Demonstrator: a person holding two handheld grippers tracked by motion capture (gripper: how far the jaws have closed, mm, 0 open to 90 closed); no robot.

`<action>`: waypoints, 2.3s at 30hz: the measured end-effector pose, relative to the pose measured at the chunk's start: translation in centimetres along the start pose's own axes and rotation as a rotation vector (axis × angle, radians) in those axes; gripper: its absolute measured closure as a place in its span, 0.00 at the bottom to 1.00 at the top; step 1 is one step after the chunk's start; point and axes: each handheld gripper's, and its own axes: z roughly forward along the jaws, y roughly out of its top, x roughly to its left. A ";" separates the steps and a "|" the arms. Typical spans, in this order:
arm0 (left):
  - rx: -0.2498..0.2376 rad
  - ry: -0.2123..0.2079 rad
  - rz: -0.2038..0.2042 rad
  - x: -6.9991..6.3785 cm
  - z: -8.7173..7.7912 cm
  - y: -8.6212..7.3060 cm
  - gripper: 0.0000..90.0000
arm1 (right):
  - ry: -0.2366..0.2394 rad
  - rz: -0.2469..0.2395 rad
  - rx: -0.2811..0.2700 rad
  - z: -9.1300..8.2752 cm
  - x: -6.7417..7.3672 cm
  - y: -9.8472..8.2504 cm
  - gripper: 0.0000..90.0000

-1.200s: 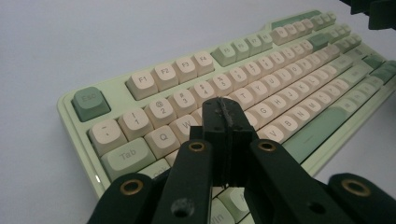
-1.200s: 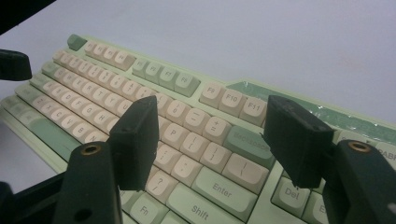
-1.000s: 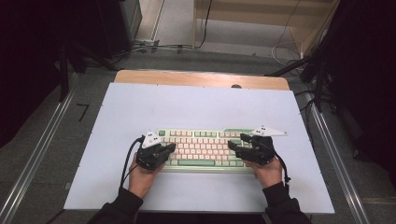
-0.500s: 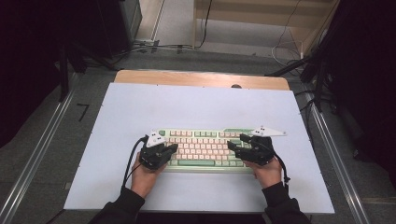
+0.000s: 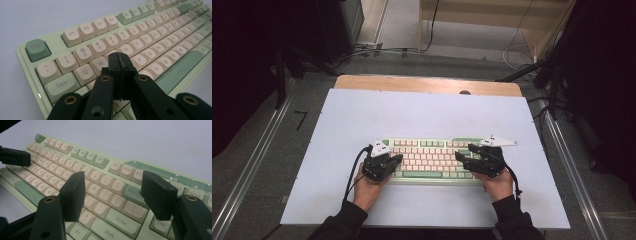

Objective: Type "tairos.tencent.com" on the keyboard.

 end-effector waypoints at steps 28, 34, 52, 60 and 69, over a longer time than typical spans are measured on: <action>-0.166 0.032 -0.057 0.7 -2.6 0.6 0.45 | -0.005 -0.007 -0.002 0.0 0.0 -0.2 0.40; -0.175 0.047 -0.050 0.7 -2.5 0.4 0.43 | -0.013 -0.017 -0.003 -0.1 0.0 -0.1 0.40; -0.178 0.063 -0.058 1.0 -2.9 0.1 0.42 | -0.007 -0.050 -0.007 -0.3 1.0 -0.2 0.59; -0.173 0.071 -0.060 1.2 -2.9 0.1 0.36 | 0.015 -0.077 -0.007 -0.2 1.4 -0.4 0.90; -0.172 0.076 -0.055 1.2 -3.0 0.1 0.35 | 0.048 -0.103 0.008 0.1 1.9 -0.5 0.97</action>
